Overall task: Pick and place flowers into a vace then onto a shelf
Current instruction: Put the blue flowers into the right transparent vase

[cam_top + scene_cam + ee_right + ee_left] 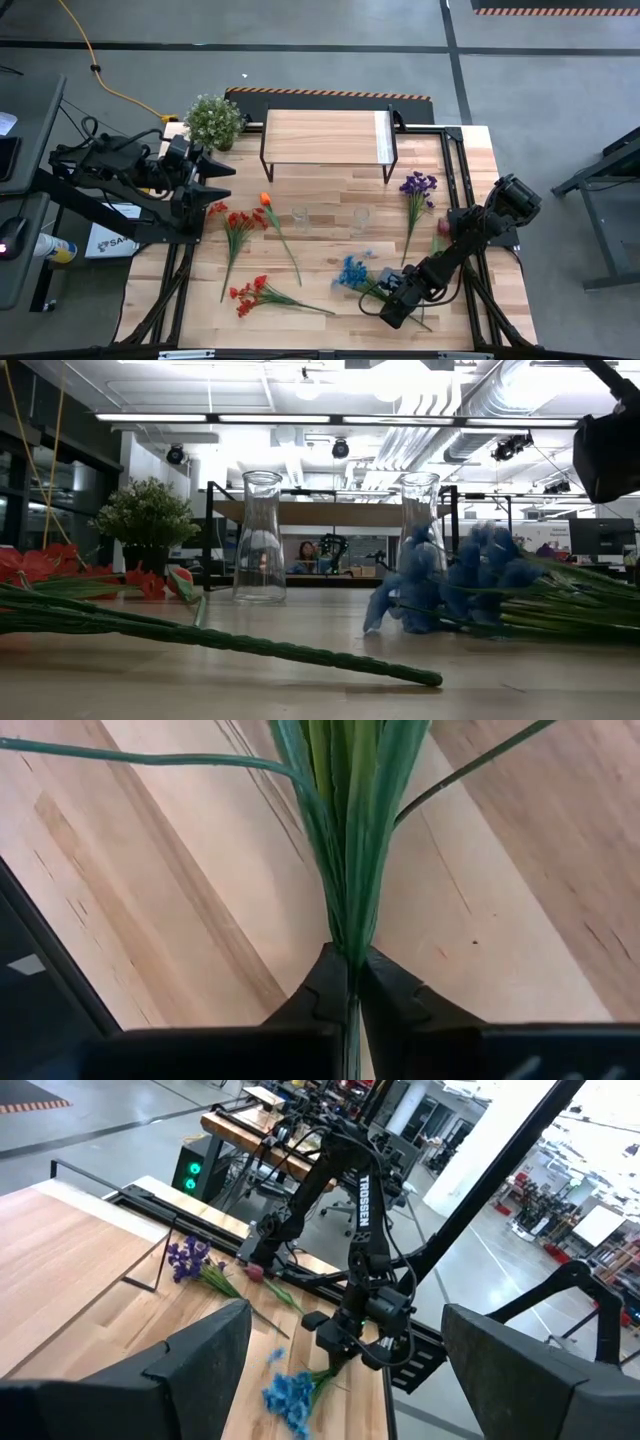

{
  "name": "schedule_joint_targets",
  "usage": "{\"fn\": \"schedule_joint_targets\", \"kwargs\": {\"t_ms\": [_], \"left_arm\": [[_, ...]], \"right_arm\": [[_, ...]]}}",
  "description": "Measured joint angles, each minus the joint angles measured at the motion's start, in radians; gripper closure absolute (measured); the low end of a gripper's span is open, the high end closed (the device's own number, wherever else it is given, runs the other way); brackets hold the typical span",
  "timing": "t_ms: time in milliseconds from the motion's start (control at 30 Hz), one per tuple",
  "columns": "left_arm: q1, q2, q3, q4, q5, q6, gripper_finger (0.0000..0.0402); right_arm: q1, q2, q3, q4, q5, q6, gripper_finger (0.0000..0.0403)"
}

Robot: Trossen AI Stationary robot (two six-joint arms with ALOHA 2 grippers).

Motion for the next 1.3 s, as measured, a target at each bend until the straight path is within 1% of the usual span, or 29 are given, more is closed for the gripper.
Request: {"fn": "schedule_joint_targets", "kwargs": {"t_ms": [200,367,467,700,967,1167,1300], "left_arm": [[0.0,0.0,0.0,-0.007,0.0,0.0,0.0041],[0.0,0.0,0.0,-0.007,0.0,0.0,0.0041],[0.0,0.0,0.0,-0.007,0.0,0.0,0.0041],[0.0,0.0,0.0,-0.006,-0.001,0.0,0.0041],[0.0,0.0,0.0,-0.006,-0.005,0.0,0.0041],[0.0,0.0,0.0,-0.006,-0.005,0.0,0.0041],[0.0,0.0,0.0,-0.005,-0.004,0.0,0.0041]], "right_arm": [[0.0,0.003,-0.002,0.099,-0.041,0.009,0.0384],[0.0,0.008,-0.005,0.234,-0.045,0.018,0.0397],[0.0,0.006,-0.004,0.294,-0.037,0.018,0.0393],[-0.001,0.005,-0.003,0.37,0.01,0.009,0.0398],[-0.008,-0.018,-0.003,0.397,0.072,-0.017,0.0398],[-0.039,-0.103,-0.001,0.388,0.141,-0.097,0.04],[-0.062,-0.176,0.0,0.323,0.179,-0.157,0.0399]]}}
